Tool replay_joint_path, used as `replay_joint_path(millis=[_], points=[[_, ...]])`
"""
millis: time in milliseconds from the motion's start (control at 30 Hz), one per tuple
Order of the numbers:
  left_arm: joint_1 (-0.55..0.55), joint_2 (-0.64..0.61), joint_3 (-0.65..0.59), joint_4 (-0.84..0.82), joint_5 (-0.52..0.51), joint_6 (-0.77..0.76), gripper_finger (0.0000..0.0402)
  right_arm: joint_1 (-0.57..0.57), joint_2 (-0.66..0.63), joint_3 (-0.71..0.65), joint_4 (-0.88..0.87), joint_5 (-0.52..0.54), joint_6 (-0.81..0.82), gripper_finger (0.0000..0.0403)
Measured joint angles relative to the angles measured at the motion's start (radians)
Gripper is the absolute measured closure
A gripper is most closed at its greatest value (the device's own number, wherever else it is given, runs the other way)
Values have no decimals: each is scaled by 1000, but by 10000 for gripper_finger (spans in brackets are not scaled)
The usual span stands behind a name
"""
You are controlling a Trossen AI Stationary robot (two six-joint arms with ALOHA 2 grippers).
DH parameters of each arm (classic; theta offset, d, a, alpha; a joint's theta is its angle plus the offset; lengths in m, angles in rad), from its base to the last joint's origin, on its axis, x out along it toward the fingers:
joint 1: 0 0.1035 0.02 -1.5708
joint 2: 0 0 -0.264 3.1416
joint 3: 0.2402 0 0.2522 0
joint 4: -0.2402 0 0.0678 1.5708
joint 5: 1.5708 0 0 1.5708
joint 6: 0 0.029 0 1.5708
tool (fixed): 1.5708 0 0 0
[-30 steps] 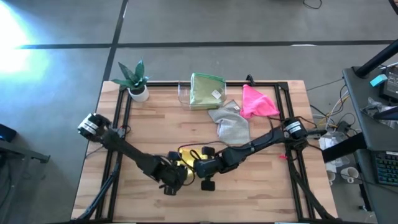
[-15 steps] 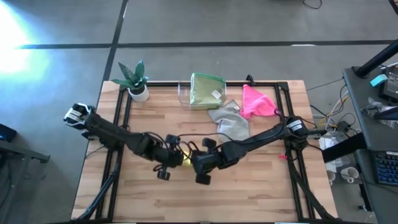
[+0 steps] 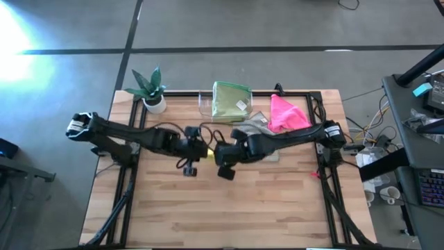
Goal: Fold microfiber towels
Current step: Put the yellow microfiber cloth into the transparent bin
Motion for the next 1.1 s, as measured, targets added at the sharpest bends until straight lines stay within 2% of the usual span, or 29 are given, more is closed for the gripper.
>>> replay_joint_path(millis=[333, 533, 800, 1100], points=[[215, 3, 13, 122, -2, 45, 400, -192, -55, 0, -43, -3, -83, 394], [370, 26, 15, 269, -2, 114, 400, -333, -71, 0, -42, -15, -138, 394], [512, 149, 34, 419, 10, 160, 400, -516, -69, -6, -2, -64, -269, 394], [593, 305, 156, 474, 9, 216, 400, -700, -22, -27, 83, -210, -397, 394]])
